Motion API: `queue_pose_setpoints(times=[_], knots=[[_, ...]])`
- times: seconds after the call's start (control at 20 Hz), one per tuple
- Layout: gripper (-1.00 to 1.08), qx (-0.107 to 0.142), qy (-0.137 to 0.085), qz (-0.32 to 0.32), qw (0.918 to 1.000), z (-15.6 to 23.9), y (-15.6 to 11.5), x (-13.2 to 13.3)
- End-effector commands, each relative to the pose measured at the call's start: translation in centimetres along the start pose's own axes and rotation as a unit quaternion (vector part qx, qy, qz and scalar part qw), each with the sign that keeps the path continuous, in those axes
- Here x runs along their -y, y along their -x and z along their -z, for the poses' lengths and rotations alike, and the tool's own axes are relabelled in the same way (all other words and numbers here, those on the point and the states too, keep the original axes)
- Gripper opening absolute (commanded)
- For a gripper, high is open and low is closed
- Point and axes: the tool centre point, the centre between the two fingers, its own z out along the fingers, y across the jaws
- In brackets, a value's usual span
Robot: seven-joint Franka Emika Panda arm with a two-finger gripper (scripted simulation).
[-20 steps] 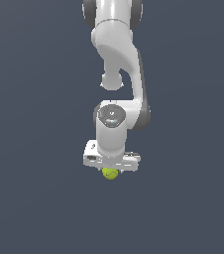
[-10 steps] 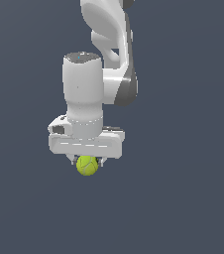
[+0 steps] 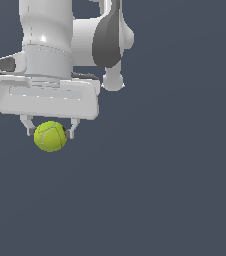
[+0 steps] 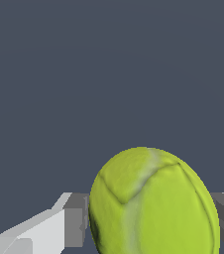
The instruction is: Pick up the object and move it to a goal position.
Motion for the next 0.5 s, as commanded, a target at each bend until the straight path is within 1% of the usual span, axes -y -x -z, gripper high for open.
queue_pose_setpoints(times=[0.0, 0.2, 0.45], knots=[[-1.0, -0.029, 0.001, 0.005, 0.9996, 2.5, -1.3, -1.3], [-1.0, -0.062, 0.001, 0.009, 0.998, 5.4, -2.6, -2.8], [-1.0, -0.087, -0.001, 0.013, 0.9961, 7.8, -3.5, -4.0]])
